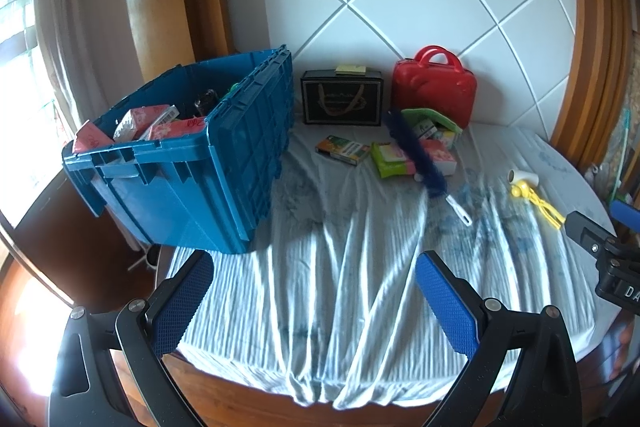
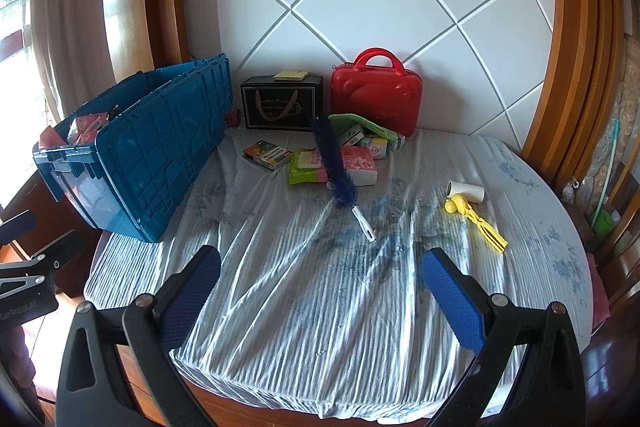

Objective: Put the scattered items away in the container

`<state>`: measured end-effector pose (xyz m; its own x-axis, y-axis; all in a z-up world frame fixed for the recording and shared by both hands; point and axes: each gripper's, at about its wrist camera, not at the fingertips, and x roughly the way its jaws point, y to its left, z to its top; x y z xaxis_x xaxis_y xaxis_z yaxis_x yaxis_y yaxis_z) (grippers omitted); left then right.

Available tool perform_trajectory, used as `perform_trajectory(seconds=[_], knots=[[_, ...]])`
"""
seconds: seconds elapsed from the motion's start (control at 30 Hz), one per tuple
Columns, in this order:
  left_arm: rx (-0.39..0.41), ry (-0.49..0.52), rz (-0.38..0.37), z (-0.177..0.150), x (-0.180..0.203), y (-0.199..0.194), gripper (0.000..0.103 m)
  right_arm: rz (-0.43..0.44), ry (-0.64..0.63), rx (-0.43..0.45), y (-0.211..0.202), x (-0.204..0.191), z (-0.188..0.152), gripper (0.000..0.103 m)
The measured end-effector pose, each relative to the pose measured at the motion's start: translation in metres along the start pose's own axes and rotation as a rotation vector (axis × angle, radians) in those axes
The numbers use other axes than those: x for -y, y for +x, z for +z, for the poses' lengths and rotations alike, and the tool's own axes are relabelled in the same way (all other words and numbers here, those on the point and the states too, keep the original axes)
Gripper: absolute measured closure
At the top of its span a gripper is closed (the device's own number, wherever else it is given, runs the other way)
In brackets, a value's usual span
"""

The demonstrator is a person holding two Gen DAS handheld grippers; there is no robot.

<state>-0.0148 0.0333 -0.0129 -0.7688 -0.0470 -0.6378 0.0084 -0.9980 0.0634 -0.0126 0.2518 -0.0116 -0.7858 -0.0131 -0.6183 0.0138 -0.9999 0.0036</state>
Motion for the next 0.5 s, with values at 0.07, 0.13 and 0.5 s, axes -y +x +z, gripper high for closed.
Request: perform_trajectory(seconds=[0.07, 0.13, 0.5], knots=[[-0.003, 0.000, 0.003, 0.001, 0.007, 0.003, 0.001, 0.003, 0.001, -0.004, 0.003, 0.007, 0.000, 0.000], [-0.006, 0.000, 0.003, 0.002, 0.015, 0.006, 0.001, 0.007, -0.001, -0.009, 0.007, 0.015, 0.000, 0.000], [-0.079, -0.006, -0.001, 0.012, 0.068, 0.046, 0.001, -0.005, 0.022, -0.037, 0.035, 0.073, -0.004, 0.000]])
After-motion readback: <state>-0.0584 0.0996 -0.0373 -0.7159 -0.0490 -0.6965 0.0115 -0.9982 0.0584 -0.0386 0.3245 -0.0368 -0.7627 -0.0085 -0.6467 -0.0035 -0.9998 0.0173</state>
